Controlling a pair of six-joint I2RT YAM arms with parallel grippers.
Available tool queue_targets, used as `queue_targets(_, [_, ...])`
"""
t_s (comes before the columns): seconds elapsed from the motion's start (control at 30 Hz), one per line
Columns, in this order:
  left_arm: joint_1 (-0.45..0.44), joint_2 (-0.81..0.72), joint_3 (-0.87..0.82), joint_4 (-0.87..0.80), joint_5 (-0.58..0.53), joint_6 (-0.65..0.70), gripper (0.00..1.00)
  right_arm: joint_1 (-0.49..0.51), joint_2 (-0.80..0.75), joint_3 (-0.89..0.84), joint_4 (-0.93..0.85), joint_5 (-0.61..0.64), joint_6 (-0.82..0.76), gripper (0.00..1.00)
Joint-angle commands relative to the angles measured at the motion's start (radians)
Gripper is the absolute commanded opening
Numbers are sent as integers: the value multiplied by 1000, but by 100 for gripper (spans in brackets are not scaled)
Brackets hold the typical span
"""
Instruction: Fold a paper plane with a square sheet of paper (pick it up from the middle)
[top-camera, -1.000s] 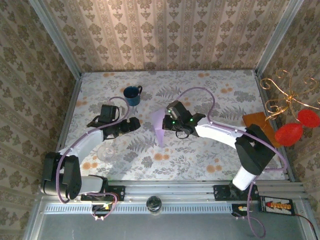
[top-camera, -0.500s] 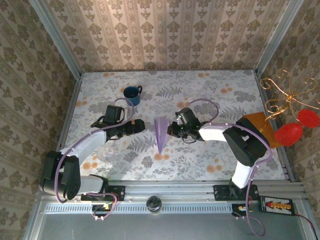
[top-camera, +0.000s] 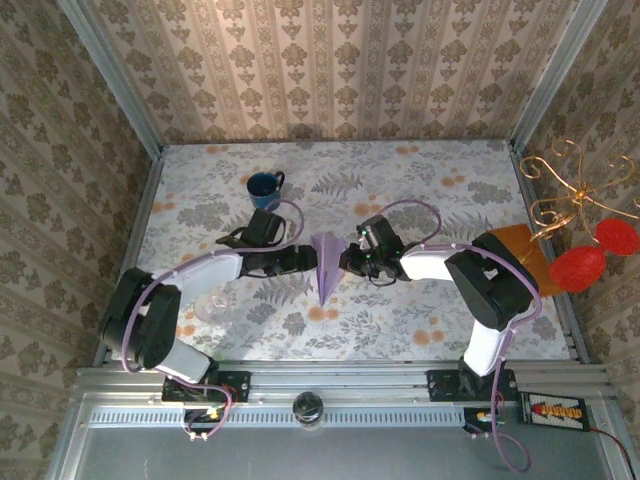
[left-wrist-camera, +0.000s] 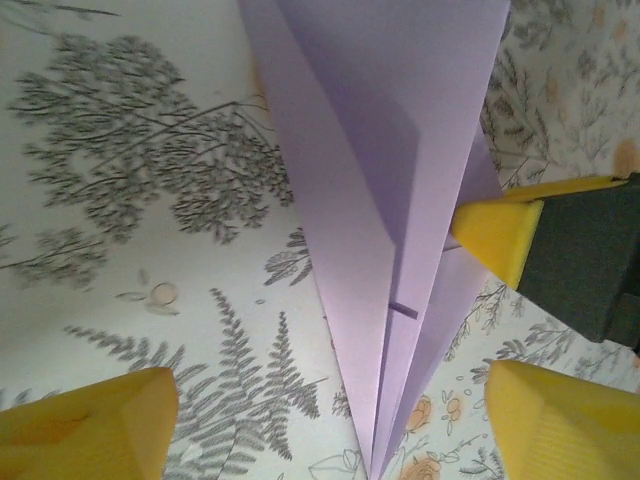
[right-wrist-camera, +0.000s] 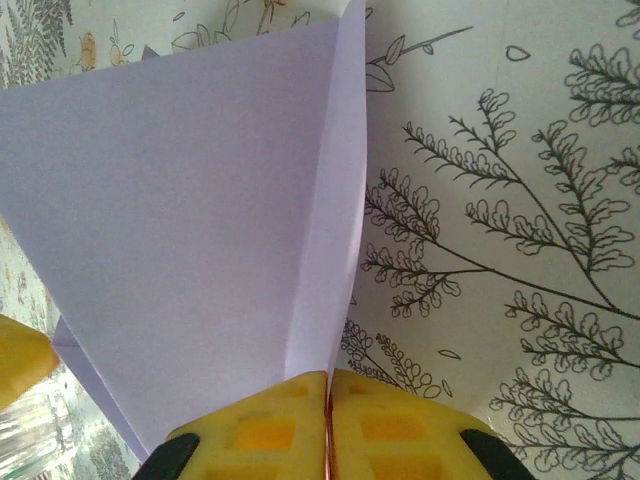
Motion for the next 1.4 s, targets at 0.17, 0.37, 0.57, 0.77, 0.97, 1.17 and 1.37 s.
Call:
queue_targets(0.17, [-32,111,96,-22,-78,-4,66,-4,12,0,-30,-11,9,9])
queue_targets(0.37, [-32,172,146,-61,-101,12,64,-5,13,-2,-27,-10,9,9])
queue_targets(0.57, [-28,185,155,-71,-128,14,46,-6,4,-2,-44,5,4,8])
queue_targets(0.77, [0,183,133,-28,-76,18,31,-8,2,-4,-51,11,1,8])
queue_targets(0.97, [35,214,102,74,52,-9,21,-9,3,-5,-46,14,2,8])
queue_targets(1.17, [52,242,100,106,115,-9,16,-10,1,-4,-45,14,5,8])
queue_targets(1.37, [73,230,71,139,133,-16,6,-13,-22,-6,-51,19,4,8])
